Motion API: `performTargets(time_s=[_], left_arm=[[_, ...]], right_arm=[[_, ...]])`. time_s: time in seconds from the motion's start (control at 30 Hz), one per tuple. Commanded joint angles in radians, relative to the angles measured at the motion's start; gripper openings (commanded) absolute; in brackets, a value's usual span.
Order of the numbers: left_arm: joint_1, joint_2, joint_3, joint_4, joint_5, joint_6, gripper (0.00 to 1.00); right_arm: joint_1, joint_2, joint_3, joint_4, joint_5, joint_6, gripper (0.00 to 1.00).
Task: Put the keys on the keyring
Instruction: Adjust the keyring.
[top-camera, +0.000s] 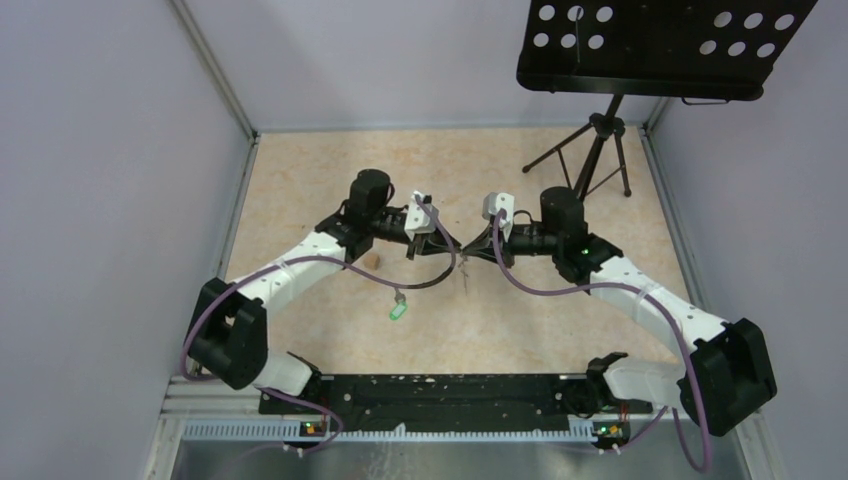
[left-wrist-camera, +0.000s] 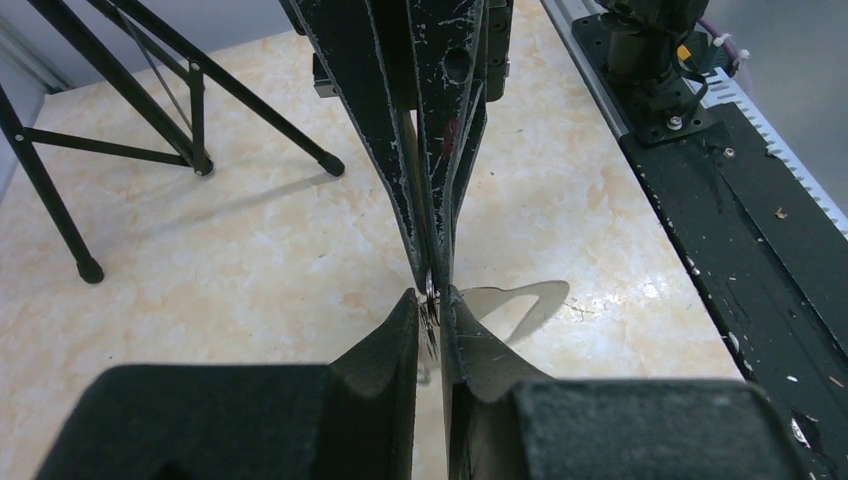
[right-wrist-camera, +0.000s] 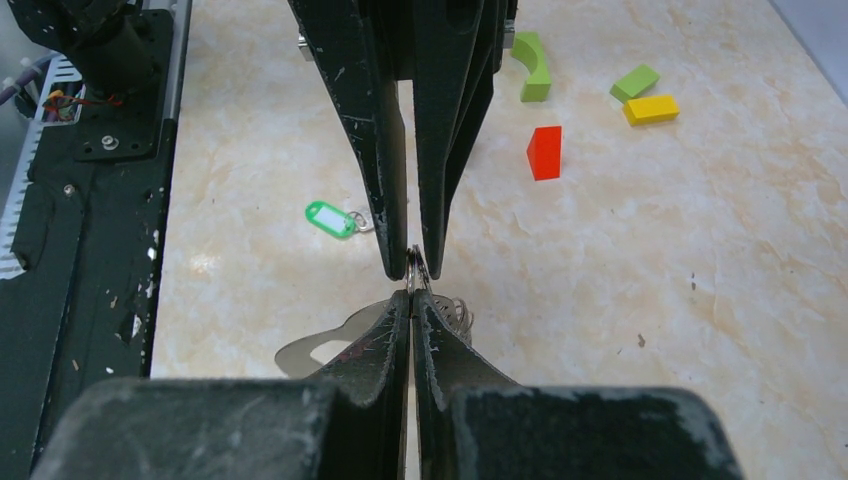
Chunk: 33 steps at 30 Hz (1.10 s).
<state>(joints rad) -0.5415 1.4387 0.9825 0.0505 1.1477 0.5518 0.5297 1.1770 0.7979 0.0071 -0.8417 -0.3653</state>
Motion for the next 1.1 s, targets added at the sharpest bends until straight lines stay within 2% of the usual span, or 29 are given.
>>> performTargets(time_s=[0.0,0.1,0.17,0.33,0.5,0.6,0.7,0.77,0.9,1.0,1.07], left_arm=[[-0.014,0.015,0.044,-0.003,0.037,0.034,0.16],[-0.018,0.015,0.044,-0.015,0.035,0.051,0.09],[-0.018,0.014,0.039,-0.023,0.035,0.064,0.01],[-0.017,-0.023,0.019,-0.045,0.047,0.120,0.00],[-0.014,-0.093,-0.032,-0.065,0.071,0.159,0.00],[-0.008,-0.127,-0.067,0.005,0.105,0.099,0.00],[-0.005,-0.143,-0.105,0.100,0.145,-0.012,0.00],[-0.005,-0.147,-0.137,0.239,0.170,-0.150,0.00],[-0.004,-0.135,-0.233,0.645,0.169,-0.545,0.00],[-0.004,-0.108,-0.320,1.011,0.101,-0.857,0.00],[-0.004,-0.082,-0.347,1.190,0.070,-1.015,0.00]], right_arm=[[0.003,-0.007,0.001,0.037,-0.025,-0.019,0.00],[0.003,-0.007,0.001,0.037,-0.022,-0.019,0.00],[0.003,-0.006,0.000,0.037,-0.020,-0.018,0.00],[0.003,-0.025,0.001,0.029,-0.002,-0.021,0.01],[-0.019,-0.090,-0.012,0.036,0.003,-0.026,0.21],[-0.038,-0.119,-0.017,0.037,-0.017,-0.026,0.31],[-0.048,-0.134,-0.019,0.037,-0.041,-0.022,0.36],[-0.049,-0.138,-0.018,0.036,-0.064,-0.016,0.38],[-0.050,-0.145,-0.011,0.030,-0.109,-0.006,0.42],[-0.050,-0.155,-0.007,0.021,-0.112,-0.012,0.42],[-0.048,-0.163,-0.001,0.014,-0.114,-0.016,0.42]])
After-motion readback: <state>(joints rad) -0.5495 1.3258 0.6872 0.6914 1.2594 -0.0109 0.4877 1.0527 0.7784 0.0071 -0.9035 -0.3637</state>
